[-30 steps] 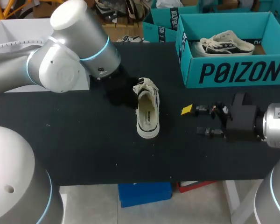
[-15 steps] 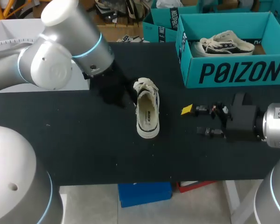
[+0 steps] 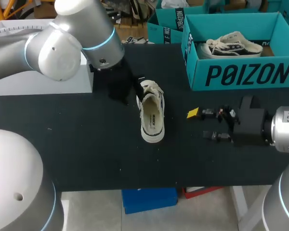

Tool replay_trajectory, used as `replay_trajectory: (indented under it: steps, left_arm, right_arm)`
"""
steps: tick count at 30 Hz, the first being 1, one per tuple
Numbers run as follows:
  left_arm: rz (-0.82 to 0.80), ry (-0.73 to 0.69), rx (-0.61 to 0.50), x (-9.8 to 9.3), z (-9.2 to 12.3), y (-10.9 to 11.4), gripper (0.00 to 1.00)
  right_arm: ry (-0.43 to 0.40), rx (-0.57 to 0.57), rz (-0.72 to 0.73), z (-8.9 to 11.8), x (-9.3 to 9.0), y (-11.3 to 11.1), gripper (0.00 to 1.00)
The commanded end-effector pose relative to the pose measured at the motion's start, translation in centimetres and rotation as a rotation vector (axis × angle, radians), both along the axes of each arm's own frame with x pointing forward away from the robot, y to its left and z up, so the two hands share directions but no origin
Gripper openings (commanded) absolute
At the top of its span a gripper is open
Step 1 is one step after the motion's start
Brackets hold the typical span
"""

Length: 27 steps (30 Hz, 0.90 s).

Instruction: Take the shoe out of the shoebox, open the shoe tongue, remove and reinsert the insole, then place the shoe into the shoebox

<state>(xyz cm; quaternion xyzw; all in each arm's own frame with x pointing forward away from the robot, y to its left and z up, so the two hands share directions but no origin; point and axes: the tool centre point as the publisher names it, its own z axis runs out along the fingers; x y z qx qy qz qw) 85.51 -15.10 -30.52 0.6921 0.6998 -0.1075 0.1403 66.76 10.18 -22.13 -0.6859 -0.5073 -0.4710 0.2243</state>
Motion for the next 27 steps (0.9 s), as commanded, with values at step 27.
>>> replay_trajectory:
  steps: [27]
  left_arm:
    - [0.115, 0.156, -0.185, 6.1, -4.9, -4.4, 0.0]
  right_arm:
    - [0.0, 0.0, 0.0, 0.0, 0.1, 0.1, 1.0]
